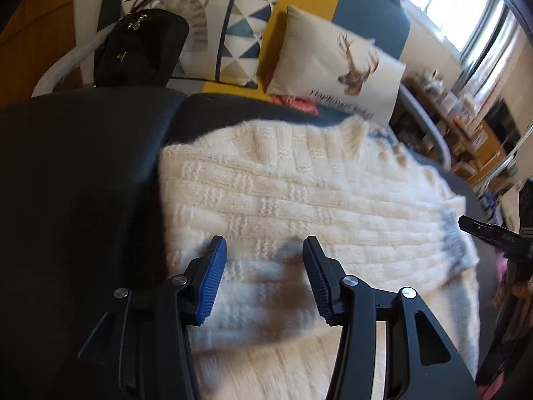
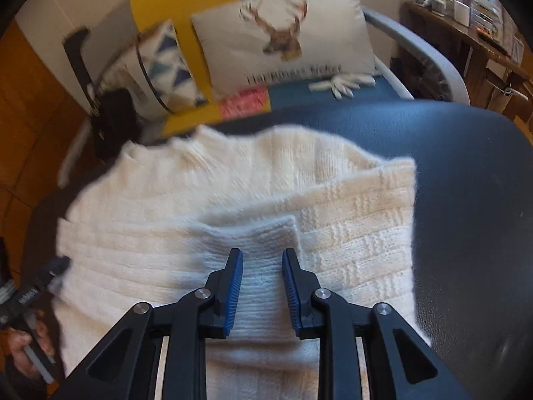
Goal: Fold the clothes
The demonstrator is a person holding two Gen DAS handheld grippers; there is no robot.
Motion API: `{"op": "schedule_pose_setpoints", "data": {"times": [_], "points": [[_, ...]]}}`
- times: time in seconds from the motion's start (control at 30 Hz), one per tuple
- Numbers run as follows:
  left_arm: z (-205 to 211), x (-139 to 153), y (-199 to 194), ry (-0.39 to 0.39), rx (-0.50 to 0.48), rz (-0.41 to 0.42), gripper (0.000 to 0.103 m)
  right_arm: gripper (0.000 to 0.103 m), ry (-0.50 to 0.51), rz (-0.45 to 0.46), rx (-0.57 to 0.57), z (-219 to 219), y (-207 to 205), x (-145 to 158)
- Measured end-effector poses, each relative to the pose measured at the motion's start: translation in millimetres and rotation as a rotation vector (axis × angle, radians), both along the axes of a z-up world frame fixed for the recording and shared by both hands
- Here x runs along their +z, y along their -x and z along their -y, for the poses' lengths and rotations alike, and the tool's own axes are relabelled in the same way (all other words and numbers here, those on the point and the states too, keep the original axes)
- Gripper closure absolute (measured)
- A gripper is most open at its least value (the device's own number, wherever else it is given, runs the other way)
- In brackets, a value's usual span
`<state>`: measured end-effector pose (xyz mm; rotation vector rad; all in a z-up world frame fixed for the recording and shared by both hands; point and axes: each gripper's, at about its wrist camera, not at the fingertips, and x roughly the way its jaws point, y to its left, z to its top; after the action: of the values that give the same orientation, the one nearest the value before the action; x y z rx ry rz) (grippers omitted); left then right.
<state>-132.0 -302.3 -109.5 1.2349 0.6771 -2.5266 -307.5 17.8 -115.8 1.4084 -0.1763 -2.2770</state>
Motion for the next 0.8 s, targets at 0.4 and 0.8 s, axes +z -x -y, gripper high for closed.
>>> {"op": "schedule_pose_setpoints", "data": {"times": [0.4, 0.8], "points": [[-48.7, -14.8, -39.5, 0.075, -0.060, 0.066, 0.050, 0.079, 0.016, 0.120, -0.132, -72.0, -35.7, -31.1], [-80.1, -10.3, -66.9, 0.024, -0.071, 0.081, 0.050, 0.085, 0.160, 0.226, -0.143, -111.2, -85.4, -43.4]]}}
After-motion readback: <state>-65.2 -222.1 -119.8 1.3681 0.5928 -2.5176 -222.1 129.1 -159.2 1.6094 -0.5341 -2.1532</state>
